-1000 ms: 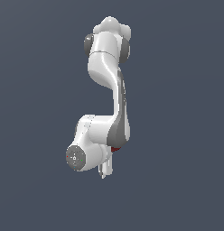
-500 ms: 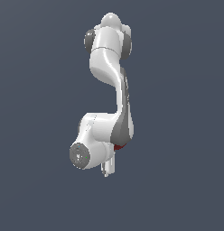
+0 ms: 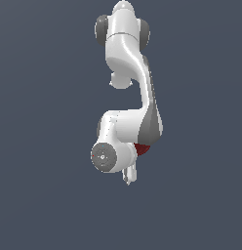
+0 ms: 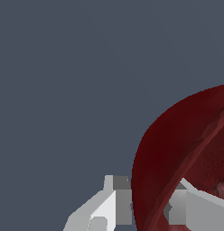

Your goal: Pick up the object and move it to a goal position.

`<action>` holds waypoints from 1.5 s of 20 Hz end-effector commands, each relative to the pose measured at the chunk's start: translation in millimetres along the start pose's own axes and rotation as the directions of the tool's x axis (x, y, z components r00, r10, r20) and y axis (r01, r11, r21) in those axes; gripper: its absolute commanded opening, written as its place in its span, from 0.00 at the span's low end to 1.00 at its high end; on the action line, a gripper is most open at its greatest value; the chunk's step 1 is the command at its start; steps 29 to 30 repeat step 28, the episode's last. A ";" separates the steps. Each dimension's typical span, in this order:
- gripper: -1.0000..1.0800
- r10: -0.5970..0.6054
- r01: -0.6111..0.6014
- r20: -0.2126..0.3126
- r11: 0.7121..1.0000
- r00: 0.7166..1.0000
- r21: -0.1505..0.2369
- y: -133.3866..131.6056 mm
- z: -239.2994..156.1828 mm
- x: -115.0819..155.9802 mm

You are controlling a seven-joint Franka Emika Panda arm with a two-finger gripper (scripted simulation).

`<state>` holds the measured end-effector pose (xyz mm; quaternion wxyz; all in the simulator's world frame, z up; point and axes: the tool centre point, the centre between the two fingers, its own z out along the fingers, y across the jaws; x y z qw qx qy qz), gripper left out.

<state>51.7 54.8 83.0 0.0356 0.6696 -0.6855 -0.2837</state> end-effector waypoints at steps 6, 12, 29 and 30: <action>0.00 -0.002 0.002 0.000 1.000 1.000 0.002 30.9 -13.0 -68.5; 0.00 -0.003 0.003 0.000 1.000 1.000 0.001 54.1 -22.8 -121.7; 0.00 -0.002 0.002 0.000 1.000 1.000 0.002 70.2 -32.3 -166.3; 0.00 -0.002 0.002 0.000 1.000 1.000 0.002 70.2 -32.3 -166.3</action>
